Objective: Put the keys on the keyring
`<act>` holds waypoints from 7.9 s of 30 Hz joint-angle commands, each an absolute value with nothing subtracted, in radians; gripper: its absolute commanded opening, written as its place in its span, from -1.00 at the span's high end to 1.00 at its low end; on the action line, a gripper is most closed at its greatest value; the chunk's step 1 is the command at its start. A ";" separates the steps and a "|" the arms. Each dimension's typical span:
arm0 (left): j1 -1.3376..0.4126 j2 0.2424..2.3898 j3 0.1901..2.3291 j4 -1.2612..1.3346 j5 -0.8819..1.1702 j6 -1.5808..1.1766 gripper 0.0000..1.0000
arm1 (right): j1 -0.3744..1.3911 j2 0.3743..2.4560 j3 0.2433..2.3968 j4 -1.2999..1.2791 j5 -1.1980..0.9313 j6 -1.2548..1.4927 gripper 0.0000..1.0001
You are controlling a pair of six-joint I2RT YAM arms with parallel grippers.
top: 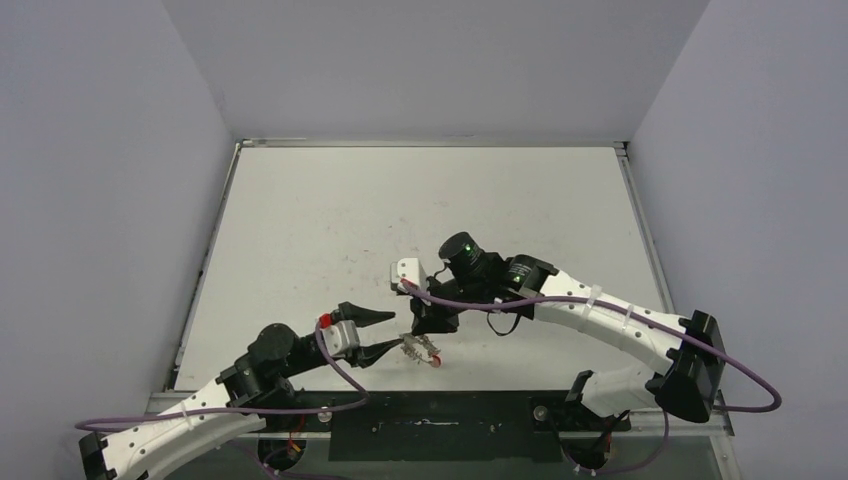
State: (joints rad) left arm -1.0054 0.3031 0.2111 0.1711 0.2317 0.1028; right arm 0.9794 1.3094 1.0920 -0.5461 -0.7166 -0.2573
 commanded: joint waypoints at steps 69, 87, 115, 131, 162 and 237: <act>-1.008 0.493 0.068 0.668 0.281 0.034 1.00 | 0.893 1.158 0.876 -0.250 -0.887 -0.339 0.19; -1.008 0.474 0.066 0.645 0.266 0.025 1.00 | 0.893 1.223 0.878 -0.255 -0.852 -0.324 1.00; -1.008 0.476 0.069 0.667 0.247 0.006 1.00 | 0.940 1.233 0.792 -0.093 -0.690 -0.269 1.00; -1.008 0.447 0.070 0.618 0.238 0.006 1.00 | 0.942 1.103 0.721 -0.043 -0.672 -0.296 0.07; -1.008 0.440 0.069 0.605 0.236 0.006 1.00 | 0.947 1.151 0.736 0.092 -0.839 -0.247 1.00; -1.008 0.476 0.121 0.510 0.229 0.023 1.00 | 0.981 1.224 1.083 -0.498 -0.572 -0.209 -0.05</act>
State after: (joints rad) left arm -1.0077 0.5278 0.1680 0.2985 0.2390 0.0643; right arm 1.0443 1.3178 1.1347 -0.6125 -0.4484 -0.2192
